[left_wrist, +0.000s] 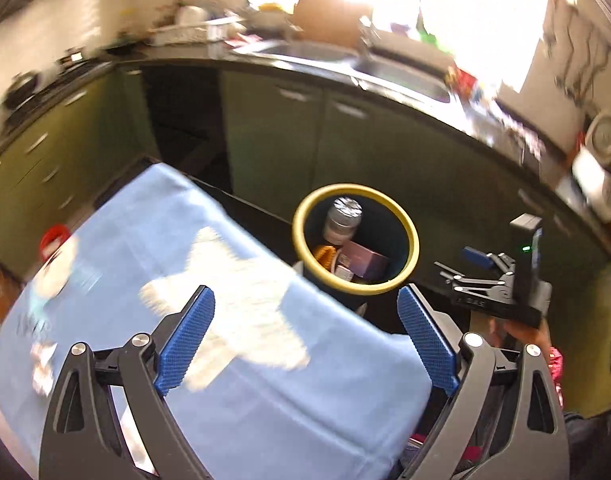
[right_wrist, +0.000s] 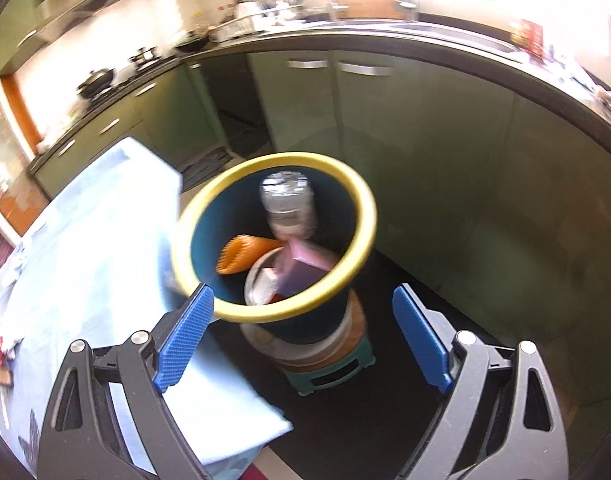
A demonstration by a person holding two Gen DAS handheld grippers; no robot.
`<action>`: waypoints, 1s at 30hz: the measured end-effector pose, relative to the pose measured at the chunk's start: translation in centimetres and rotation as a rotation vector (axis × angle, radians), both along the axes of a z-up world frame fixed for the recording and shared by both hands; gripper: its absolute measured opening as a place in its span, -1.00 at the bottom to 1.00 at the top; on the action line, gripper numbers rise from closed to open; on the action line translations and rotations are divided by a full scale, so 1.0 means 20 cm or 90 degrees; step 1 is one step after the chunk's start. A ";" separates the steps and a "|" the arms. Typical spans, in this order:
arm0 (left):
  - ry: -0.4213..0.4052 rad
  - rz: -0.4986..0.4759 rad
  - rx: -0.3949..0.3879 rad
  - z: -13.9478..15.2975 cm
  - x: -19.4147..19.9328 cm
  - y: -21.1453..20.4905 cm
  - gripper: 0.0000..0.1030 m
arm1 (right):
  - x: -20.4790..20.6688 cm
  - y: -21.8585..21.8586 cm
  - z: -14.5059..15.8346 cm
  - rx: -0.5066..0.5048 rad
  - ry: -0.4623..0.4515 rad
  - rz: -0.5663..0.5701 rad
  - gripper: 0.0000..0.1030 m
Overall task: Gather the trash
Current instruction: 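Carry the water bottle over the bin and open the left gripper, then grasp the brown foil tray with the right gripper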
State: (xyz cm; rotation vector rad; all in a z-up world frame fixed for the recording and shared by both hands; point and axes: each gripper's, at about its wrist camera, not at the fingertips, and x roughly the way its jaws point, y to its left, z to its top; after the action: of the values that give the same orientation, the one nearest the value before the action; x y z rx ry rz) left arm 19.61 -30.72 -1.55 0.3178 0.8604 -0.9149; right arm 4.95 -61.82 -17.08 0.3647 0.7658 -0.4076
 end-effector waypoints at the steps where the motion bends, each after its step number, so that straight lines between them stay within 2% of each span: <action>1: -0.004 0.019 -0.011 0.02 -0.03 0.10 0.81 | 0.02 0.03 0.01 -0.001 -0.001 0.014 0.67; 6: -0.076 0.149 -0.038 0.12 -0.17 0.66 0.89 | 0.15 0.32 0.04 -0.009 -0.003 0.119 0.67; 9: -0.104 0.232 -0.033 0.09 -0.22 0.96 0.90 | 0.23 0.56 0.08 -0.017 -0.012 0.202 0.67; 18: -0.105 0.404 -0.053 -0.06 -0.39 1.64 0.90 | 0.39 1.28 0.18 -0.002 -0.041 0.495 0.67; 23: -0.109 0.465 -0.072 -0.13 -0.45 1.86 0.91 | 0.45 1.58 0.26 0.021 -0.041 0.602 0.67; 30: -0.089 0.493 -0.085 -0.21 -0.45 1.96 0.91 | 0.36 1.95 0.25 -0.025 -0.037 0.765 0.67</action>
State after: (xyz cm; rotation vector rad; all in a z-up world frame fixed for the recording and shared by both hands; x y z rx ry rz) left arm 10.60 8.40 -5.70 -0.0766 0.7021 -0.2202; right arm 12.10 -22.76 -12.06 -0.1572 0.7881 0.7145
